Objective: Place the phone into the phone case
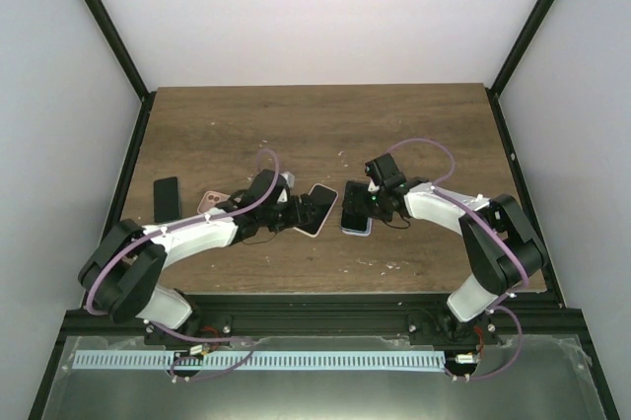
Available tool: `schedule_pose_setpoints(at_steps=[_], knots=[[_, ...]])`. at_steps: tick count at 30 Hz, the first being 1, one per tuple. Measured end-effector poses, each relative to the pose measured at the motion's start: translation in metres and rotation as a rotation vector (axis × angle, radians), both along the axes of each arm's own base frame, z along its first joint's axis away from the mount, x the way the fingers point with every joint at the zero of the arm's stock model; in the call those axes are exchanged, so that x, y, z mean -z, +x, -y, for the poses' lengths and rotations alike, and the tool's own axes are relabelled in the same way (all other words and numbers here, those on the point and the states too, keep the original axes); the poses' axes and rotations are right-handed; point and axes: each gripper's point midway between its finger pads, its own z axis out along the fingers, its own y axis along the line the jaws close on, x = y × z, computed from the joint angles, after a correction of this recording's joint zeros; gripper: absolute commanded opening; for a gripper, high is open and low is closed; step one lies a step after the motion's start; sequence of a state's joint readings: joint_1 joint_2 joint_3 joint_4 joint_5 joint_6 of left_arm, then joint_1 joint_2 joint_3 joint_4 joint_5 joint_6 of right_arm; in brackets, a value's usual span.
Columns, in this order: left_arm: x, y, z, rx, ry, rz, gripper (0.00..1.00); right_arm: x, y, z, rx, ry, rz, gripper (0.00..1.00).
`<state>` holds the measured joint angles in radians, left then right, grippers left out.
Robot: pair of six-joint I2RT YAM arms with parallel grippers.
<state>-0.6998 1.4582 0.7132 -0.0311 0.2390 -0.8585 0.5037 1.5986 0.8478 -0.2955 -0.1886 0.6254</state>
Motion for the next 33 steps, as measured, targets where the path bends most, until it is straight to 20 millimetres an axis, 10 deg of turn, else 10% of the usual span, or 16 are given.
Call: schedule_pose_setpoints(at_steps=[14,21,33], knots=[[-0.009,0.018,0.022,0.027,-0.025,0.004,0.63,-0.011,-0.002,0.002,-0.01,-0.004,0.02,0.85],[-0.004,0.031,0.045,0.063,-0.061,-0.015,0.52,-0.043,0.007,0.016,0.001,0.024,0.122,0.64],[0.028,0.042,0.085,0.13,-0.05,-0.082,0.48,-0.001,-0.008,0.043,0.038,0.031,0.031,0.48]])
